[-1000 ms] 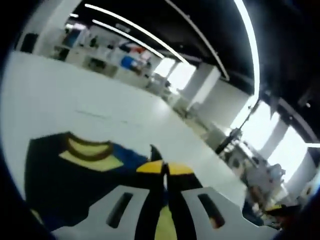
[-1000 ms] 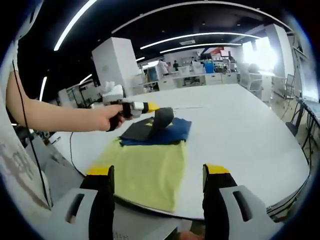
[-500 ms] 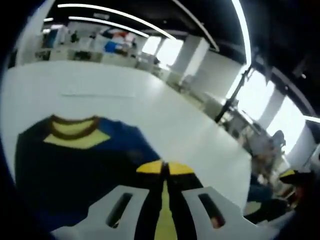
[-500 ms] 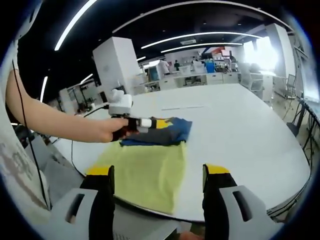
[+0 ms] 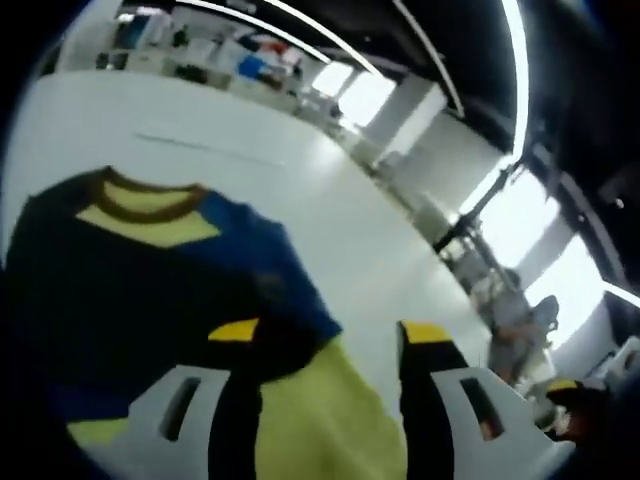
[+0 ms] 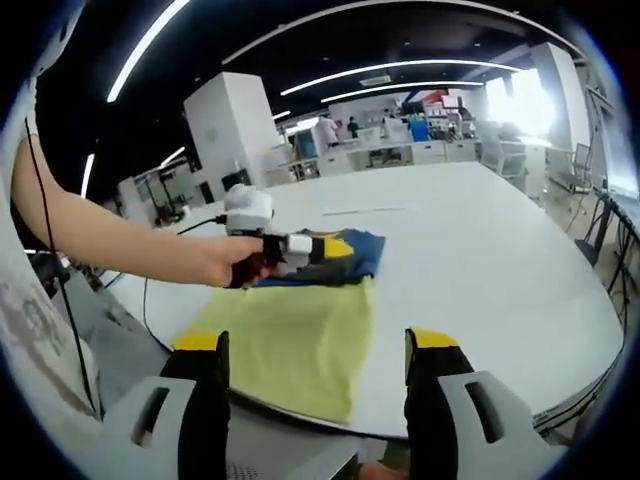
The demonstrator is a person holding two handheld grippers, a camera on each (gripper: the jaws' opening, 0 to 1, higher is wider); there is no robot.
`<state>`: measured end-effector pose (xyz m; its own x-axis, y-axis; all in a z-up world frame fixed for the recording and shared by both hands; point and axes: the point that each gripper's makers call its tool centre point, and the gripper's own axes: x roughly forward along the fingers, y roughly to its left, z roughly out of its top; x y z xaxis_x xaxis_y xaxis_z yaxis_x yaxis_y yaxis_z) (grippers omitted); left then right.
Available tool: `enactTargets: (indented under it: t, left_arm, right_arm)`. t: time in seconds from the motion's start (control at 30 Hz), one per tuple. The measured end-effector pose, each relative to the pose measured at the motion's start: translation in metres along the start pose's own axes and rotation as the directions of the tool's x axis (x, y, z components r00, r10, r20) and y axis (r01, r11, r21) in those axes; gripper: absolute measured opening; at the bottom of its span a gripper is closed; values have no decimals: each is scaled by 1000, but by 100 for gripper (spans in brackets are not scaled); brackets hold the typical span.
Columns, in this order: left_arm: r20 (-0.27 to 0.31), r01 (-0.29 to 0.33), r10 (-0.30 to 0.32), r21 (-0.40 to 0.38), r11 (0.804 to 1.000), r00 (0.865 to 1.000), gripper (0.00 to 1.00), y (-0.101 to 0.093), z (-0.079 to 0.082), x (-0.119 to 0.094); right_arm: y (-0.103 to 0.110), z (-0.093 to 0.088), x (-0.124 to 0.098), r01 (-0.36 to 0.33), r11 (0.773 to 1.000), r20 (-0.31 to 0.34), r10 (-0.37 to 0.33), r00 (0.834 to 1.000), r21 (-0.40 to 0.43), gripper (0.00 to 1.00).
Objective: Fold the garment on the visible template until the final outline fits inside the template.
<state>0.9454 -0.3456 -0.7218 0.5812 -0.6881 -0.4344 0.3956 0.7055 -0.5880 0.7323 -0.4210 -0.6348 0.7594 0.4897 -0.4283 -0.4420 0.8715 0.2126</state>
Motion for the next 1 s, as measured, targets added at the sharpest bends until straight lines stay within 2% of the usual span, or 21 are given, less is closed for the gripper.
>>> enactTargets:
  t: [0.07,0.23,0.43,0.73,1.0]
  left_arm:
    - [-29,33,-33,-2,999,999,53,-9,-4,8]
    - [-56,77,-75,32,996,996,54,-27,-9,18]
    - [-73,102,-99,41,994,992,54,-35,-14,22]
    - [-62,97,-94,55,994,994,55,-34,-16,7]
    - [-30,97,-95,78,992,995,57,-36,-10,-12]
  right_arm:
    - [-2,-1,-1,6,1000,-4,-6,1000,1,71]
    - [-10,-3,-4,27,1000,-5,-27,1000,11,71]
    - [-15,-3,-6,41,999,-4,-41,999,15,71]
    - [-10,0,-2,25,1000,5,-25,1000,10,71]
    - [-4,6,2,1,1000,23,-1,1000,-8,71]
